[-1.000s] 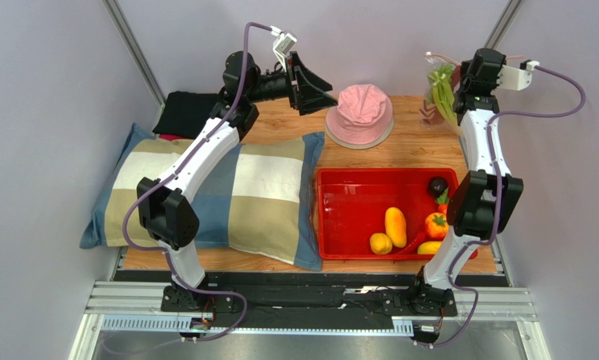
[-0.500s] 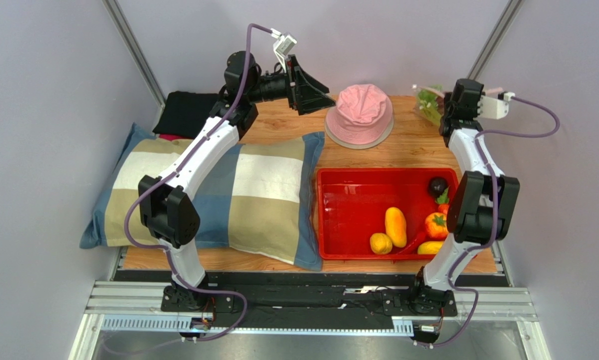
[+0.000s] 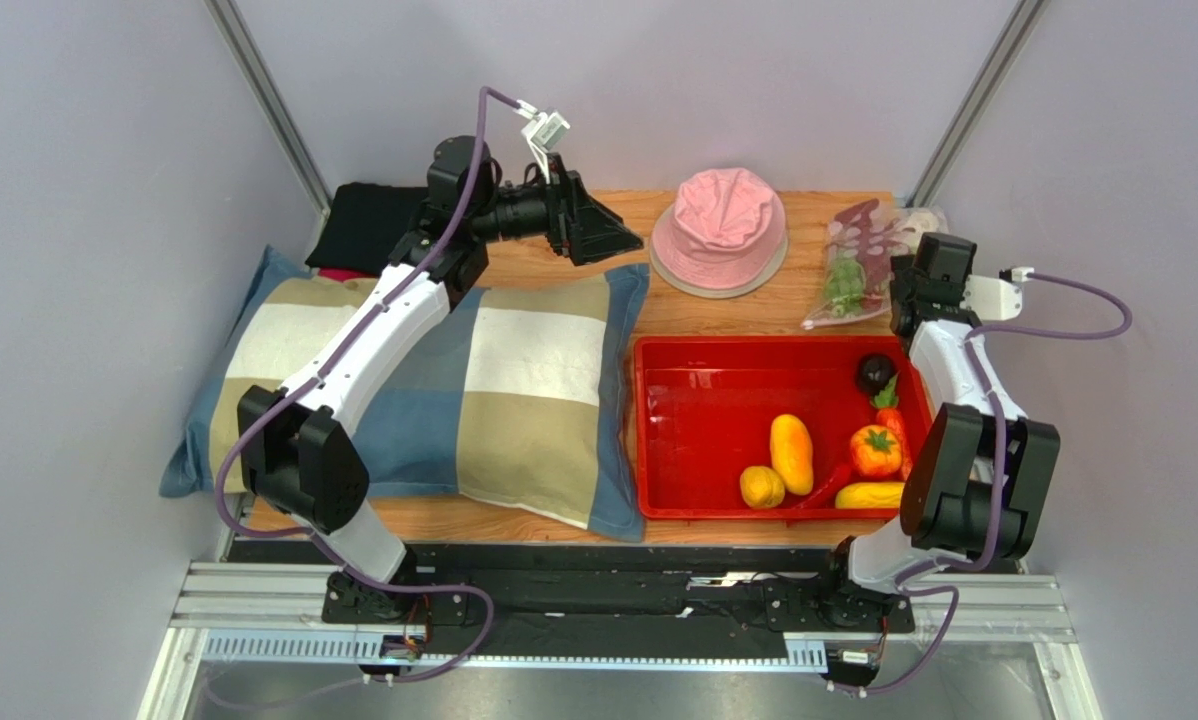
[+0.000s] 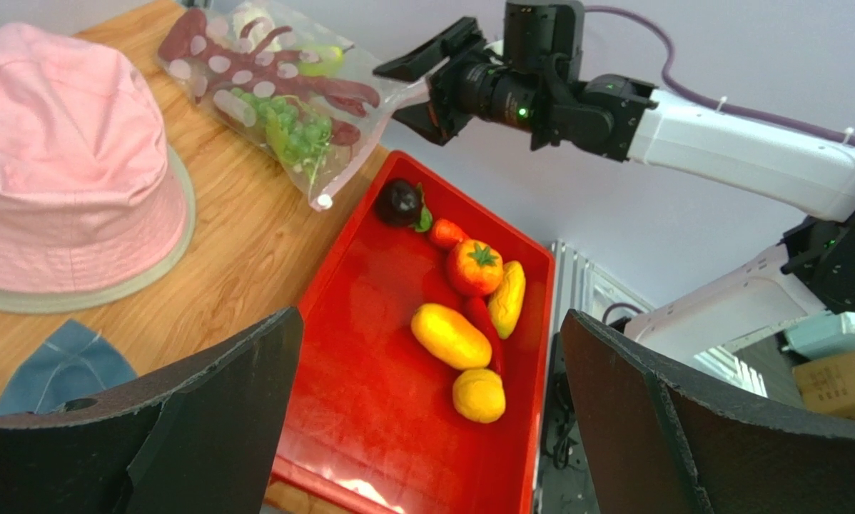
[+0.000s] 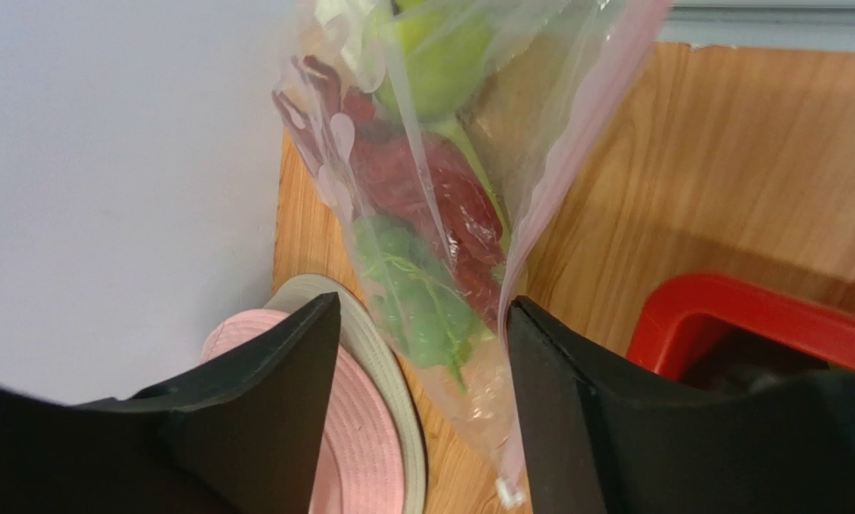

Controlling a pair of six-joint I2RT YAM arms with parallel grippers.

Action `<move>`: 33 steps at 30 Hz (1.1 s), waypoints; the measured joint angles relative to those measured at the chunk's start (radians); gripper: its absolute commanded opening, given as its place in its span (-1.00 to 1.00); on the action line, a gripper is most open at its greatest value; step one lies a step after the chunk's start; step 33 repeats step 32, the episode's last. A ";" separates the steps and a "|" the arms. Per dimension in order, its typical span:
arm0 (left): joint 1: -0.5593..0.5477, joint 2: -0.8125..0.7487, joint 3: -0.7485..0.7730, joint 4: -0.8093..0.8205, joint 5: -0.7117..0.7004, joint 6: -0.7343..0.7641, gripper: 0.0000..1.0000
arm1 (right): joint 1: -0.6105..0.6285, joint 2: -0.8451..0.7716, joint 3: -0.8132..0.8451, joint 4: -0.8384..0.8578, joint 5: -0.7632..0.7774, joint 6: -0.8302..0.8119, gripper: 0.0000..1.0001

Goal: Place the food in the zip-top bag and seal the zipper
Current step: Place the zipper food storage bag at the corner of the board, then reset both arms

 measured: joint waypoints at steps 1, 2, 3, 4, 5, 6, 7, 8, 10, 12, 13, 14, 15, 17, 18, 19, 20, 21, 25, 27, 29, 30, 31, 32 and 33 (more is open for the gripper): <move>0.000 -0.008 0.000 -0.020 -0.005 0.008 0.98 | -0.002 -0.013 -0.006 -0.011 -0.006 -0.003 0.60; 0.000 -0.015 0.001 -0.043 -0.010 0.016 0.98 | -0.003 -0.032 -0.015 -0.021 -0.015 -0.010 0.63; 0.000 -0.021 0.003 -0.072 -0.016 0.024 0.98 | -0.003 -0.057 -0.026 -0.035 -0.024 -0.016 0.66; 0.000 -0.026 0.005 -0.108 -0.021 0.033 0.98 | -0.003 -0.084 -0.033 -0.047 -0.031 -0.023 0.70; 0.000 -0.028 0.008 -0.144 -0.027 0.045 0.98 | -0.003 -0.114 -0.044 -0.056 -0.039 -0.031 0.75; 0.000 -0.030 0.010 -0.183 -0.032 0.055 0.98 | -0.003 -0.161 -0.058 -0.074 -0.049 -0.045 0.80; 0.001 -0.033 0.010 -0.213 -0.037 0.067 0.98 | -0.003 -0.190 -0.063 -0.083 -0.055 -0.058 0.86; 0.002 -0.036 0.010 -0.247 -0.043 0.078 0.98 | -0.003 -0.225 -0.066 -0.094 -0.065 -0.082 0.88; 0.009 -0.047 0.010 -0.316 -0.054 0.102 0.98 | -0.003 -0.294 -0.070 -0.109 -0.095 -0.137 1.00; 0.026 -0.062 0.012 -0.393 -0.066 0.132 0.98 | -0.003 -0.369 -0.070 -0.111 -0.154 -0.242 1.00; 0.037 -0.070 0.018 -0.435 -0.076 0.149 0.98 | -0.005 -0.396 -0.064 -0.112 -0.201 -0.295 1.00; 0.048 -0.073 0.028 -0.471 -0.091 0.169 0.98 | -0.007 -0.413 -0.053 -0.116 -0.248 -0.353 1.00; 0.060 -0.076 0.045 -0.517 -0.111 0.194 0.98 | -0.008 -0.420 -0.023 -0.133 -0.312 -0.421 1.00; 0.086 -0.077 0.082 -0.610 -0.150 0.250 0.98 | -0.003 -0.396 0.070 -0.186 -0.422 -0.536 1.00; 0.100 -0.077 0.107 -0.668 -0.176 0.286 0.98 | 0.002 -0.379 0.114 -0.209 -0.468 -0.588 1.00; 0.108 -0.077 0.122 -0.703 -0.192 0.310 0.98 | 0.010 -0.358 0.166 -0.248 -0.515 -0.642 1.00; 0.121 -0.077 0.142 -0.754 -0.220 0.341 0.98 | 0.019 -0.340 0.204 -0.272 -0.558 -0.688 1.00; 0.131 -0.077 0.155 -0.792 -0.246 0.367 0.98 | 0.029 -0.330 0.227 -0.291 -0.597 -0.733 1.00; 0.167 -0.093 0.138 -0.912 -0.343 0.447 0.98 | 0.104 -0.346 0.198 -0.361 -0.681 -0.898 1.00; 0.191 -0.129 0.075 -0.946 -0.383 0.482 0.98 | 0.161 -0.372 0.154 -0.387 -0.690 -0.966 1.00; 0.211 -0.187 -0.009 -0.981 -0.421 0.515 0.98 | 0.245 -0.407 0.098 -0.423 -0.700 -1.040 1.00; 0.216 -0.209 -0.035 -0.994 -0.435 0.525 0.98 | 0.272 -0.417 0.085 -0.438 -0.703 -1.063 1.00; 0.221 -0.241 -0.068 -1.004 -0.449 0.541 0.98 | 0.301 -0.426 0.073 -0.452 -0.708 -1.091 1.00; 0.222 -0.272 -0.094 -1.007 -0.463 0.553 0.98 | 0.320 -0.432 0.065 -0.463 -0.709 -1.115 1.00; 0.222 -0.272 -0.094 -1.007 -0.463 0.553 0.98 | 0.320 -0.432 0.065 -0.463 -0.709 -1.115 1.00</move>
